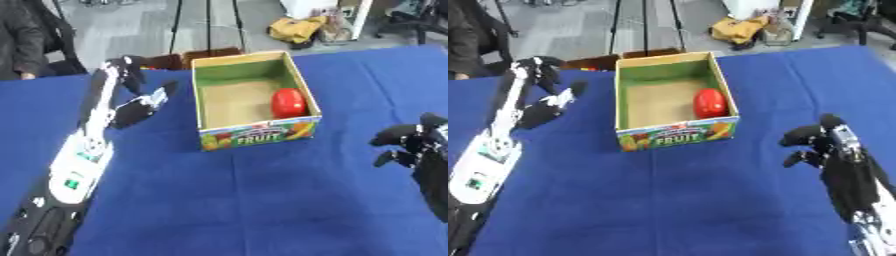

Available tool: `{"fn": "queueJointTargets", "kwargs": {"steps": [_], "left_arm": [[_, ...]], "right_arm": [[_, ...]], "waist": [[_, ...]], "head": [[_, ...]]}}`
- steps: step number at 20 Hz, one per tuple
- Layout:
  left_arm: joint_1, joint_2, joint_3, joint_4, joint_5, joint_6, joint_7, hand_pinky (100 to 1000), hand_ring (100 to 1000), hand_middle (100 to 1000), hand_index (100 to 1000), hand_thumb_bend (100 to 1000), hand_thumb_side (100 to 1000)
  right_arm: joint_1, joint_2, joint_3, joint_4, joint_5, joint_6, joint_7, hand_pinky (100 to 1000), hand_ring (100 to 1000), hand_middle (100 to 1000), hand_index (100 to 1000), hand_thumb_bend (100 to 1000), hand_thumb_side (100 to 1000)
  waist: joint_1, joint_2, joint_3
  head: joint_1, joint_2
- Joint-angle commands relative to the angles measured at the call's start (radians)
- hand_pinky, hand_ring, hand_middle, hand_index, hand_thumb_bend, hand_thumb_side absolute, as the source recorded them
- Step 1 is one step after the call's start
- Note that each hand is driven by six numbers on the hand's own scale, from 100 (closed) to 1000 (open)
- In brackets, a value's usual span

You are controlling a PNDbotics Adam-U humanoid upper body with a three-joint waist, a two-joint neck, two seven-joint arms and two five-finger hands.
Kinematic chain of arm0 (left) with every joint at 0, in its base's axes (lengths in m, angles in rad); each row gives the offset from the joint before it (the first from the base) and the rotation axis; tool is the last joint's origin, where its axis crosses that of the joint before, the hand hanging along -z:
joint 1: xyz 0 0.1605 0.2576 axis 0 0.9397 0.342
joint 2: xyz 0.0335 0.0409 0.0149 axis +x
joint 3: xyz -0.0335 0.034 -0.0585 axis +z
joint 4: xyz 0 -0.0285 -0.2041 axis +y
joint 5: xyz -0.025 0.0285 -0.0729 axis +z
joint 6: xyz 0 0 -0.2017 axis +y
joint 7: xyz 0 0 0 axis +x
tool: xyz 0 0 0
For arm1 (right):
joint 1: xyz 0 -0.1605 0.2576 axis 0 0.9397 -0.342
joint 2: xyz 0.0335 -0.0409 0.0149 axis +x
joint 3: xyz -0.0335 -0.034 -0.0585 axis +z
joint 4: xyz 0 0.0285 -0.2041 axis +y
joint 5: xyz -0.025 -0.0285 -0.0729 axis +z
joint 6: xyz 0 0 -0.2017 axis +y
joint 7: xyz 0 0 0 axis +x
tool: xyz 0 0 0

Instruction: Pick up objects on the table and place them in the box.

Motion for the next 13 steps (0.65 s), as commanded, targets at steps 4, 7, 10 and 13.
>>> {"fn": "queueJointTargets", "kwargs": {"steps": [4,7,10,13], "left_arm": [[0.112,0.003,0.010,-0.145,0.095,0.018,0.006,476,381,439,710,630,643],[0.185,0.004,0.012,-0.195,0.140,0.012,0.009,476,381,438,710,627,646],[0.260,0.010,0.012,-0.255,0.173,0.004,0.007,475,380,438,710,626,646],[0.323,0.008,0.014,-0.311,0.182,0.002,0.008,475,380,437,710,616,645]], "right_arm": [[-0.009,-0.015,-0.001,-0.016,0.006,0.001,0.002,452,651,586,598,100,981],[-0.007,-0.015,0.001,-0.015,0.005,0.002,0.005,452,651,586,598,100,981],[-0.004,-0.014,0.004,-0.014,0.004,0.002,0.007,452,651,586,598,100,982],[-0.003,-0.013,0.006,-0.014,0.003,0.002,0.010,452,651,585,598,100,982]], "waist": [[-0.008,-0.022,0.000],[-0.009,-0.026,-0.003],[-0.011,-0.029,-0.005],[-0.012,-0.033,-0.010]], "head": [[0.005,0.004],[0.010,0.008],[0.012,0.013],[0.016,0.016]]}}
